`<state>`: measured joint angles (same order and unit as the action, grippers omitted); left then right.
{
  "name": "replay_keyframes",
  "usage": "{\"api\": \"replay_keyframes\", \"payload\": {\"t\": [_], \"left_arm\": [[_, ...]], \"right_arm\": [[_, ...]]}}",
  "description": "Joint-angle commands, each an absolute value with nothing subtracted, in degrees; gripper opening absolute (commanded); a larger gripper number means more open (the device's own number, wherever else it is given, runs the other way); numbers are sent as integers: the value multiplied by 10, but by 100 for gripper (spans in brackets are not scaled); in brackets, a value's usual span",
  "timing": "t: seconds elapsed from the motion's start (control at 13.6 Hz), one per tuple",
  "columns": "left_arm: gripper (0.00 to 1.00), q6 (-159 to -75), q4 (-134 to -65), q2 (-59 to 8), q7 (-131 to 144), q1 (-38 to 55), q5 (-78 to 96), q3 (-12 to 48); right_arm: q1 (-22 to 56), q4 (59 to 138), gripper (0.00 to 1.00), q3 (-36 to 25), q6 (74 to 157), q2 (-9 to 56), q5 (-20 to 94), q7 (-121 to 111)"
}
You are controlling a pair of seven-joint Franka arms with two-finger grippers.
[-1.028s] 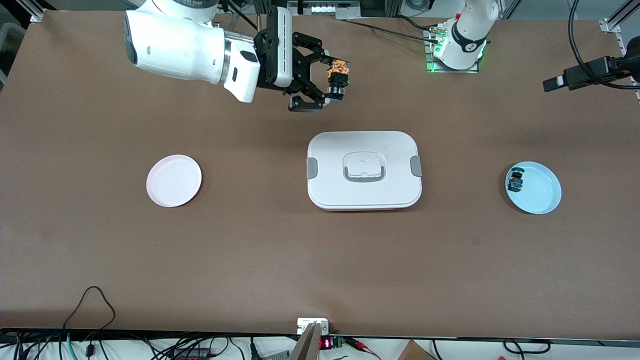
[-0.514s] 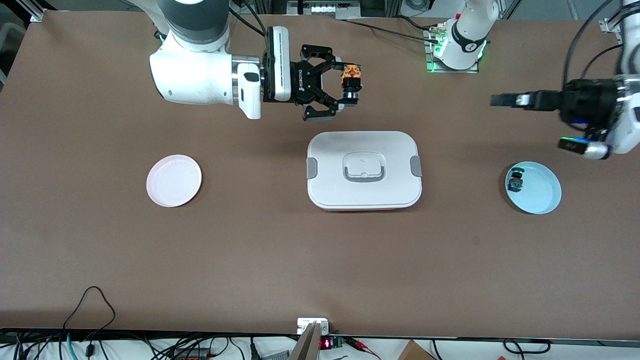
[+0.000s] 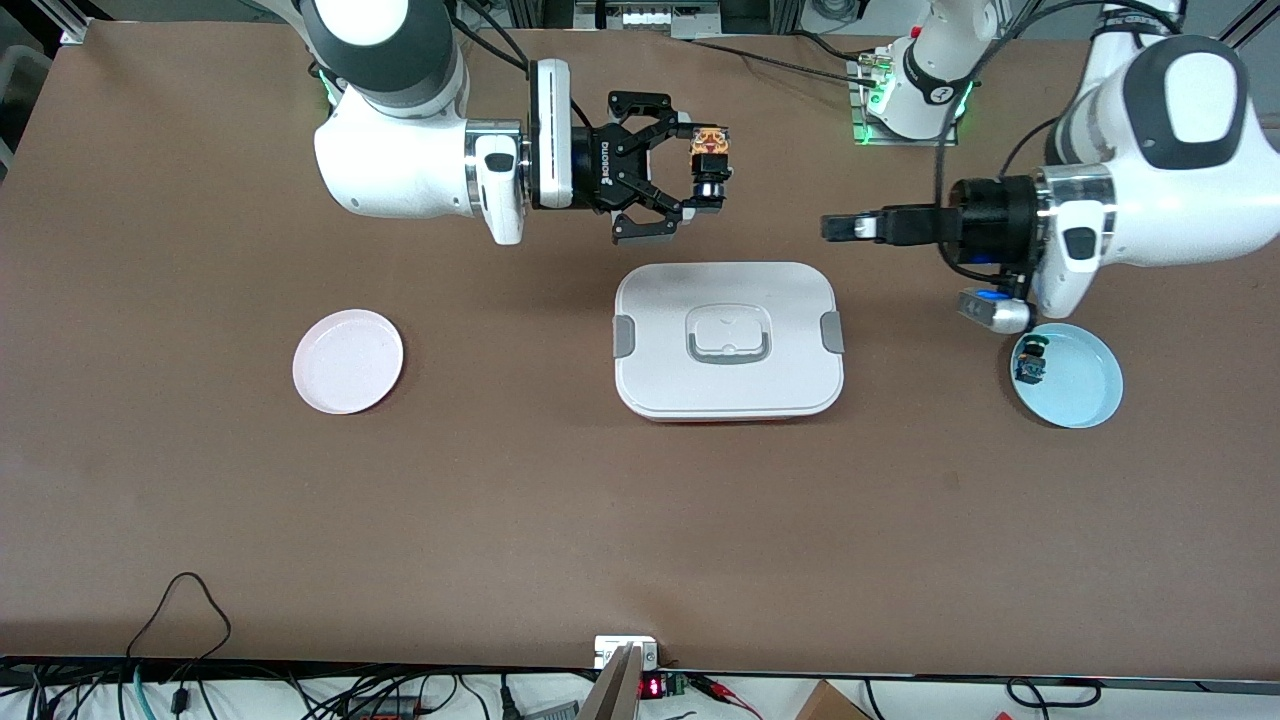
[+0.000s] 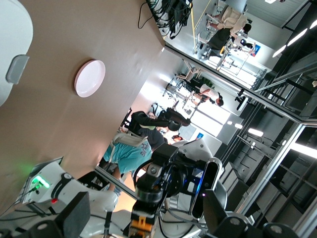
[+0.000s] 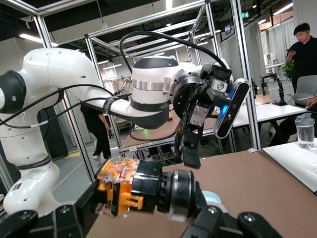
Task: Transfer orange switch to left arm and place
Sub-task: 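Hold the switch with the right gripper while the left gripper reaches it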
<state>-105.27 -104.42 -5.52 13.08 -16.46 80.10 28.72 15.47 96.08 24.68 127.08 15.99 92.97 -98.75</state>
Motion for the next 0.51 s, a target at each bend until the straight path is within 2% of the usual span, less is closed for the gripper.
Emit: {"api": "replay_keyframes", "payload": {"t": [0.0, 0.44], "left_arm": [[100, -1095, -1055, -37, 135, -172, 819, 322], [100, -1135, -1064, -34, 128, -173, 829, 374]], "right_arm": [[158, 968, 0, 246, 1277, 157, 955, -1011], [161, 968, 0, 246, 1277, 158, 983, -1011]]}}
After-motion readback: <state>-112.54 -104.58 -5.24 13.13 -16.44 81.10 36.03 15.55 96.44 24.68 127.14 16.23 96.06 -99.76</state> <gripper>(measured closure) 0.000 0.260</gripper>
